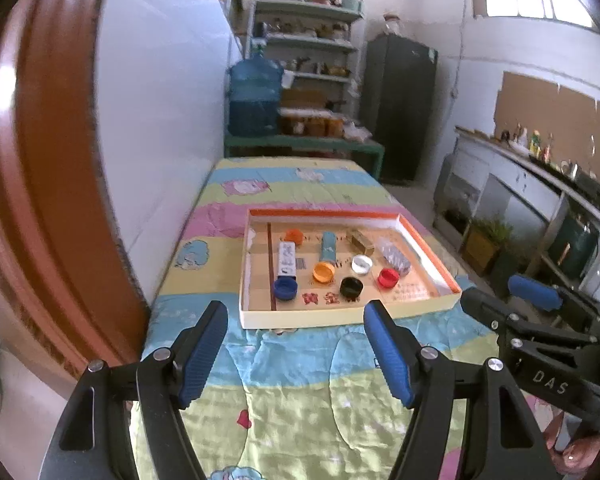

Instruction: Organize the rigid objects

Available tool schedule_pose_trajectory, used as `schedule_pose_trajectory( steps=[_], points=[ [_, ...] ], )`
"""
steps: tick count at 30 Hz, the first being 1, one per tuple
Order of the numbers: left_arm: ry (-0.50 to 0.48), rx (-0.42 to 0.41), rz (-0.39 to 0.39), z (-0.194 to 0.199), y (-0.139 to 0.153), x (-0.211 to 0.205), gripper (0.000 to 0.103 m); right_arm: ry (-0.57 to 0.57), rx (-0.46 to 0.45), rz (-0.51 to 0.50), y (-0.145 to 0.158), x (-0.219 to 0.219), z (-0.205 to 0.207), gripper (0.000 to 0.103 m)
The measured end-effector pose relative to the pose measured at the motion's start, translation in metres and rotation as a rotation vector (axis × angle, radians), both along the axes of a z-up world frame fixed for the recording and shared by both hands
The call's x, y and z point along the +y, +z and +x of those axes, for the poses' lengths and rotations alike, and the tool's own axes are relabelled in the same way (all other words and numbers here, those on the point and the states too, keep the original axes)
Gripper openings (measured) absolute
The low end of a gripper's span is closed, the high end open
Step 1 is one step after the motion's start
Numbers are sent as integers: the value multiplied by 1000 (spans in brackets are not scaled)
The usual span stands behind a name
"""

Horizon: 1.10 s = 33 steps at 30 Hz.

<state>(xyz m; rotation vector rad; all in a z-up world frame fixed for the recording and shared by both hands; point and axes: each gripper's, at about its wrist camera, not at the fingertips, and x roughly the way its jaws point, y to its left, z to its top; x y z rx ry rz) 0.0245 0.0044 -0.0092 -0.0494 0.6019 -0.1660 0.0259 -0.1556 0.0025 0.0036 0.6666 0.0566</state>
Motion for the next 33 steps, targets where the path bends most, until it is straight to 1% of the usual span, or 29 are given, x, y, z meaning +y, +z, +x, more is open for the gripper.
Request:
schedule_pose_trajectory(
  steps=[5, 8, 10, 12, 16, 20, 27, 33],
  points=[
    [15, -34, -33, -18, 10, 6, 70, -18, -21, -15, 8, 1, -17, 74],
    [30, -46, -33, -28, 14, 7, 69, -22, -36, -15, 13, 1, -27, 74],
    [23, -54, -41, -34, 18, 7, 69, -24, -50, -19, 18, 3, -34, 74],
    [31, -57, -36, -39, 21, 7, 69, -26, -60, -24, 21, 4, -38, 74],
    [85, -61, -16, -50, 28, 11, 69, -30, -87, -36, 31, 9, -51, 74],
    [79, -48, -11, -54, 30, 13, 69, -29, -107, -44, 37, 14, -57, 74],
    [75, -59, 11, -57, 32, 12, 68, -19, -121, -52, 41, 22, -59, 74],
    [97, -63, 22, -53, 33, 12, 68, -7, -131, -59, 43, 26, -56, 74]
  ],
)
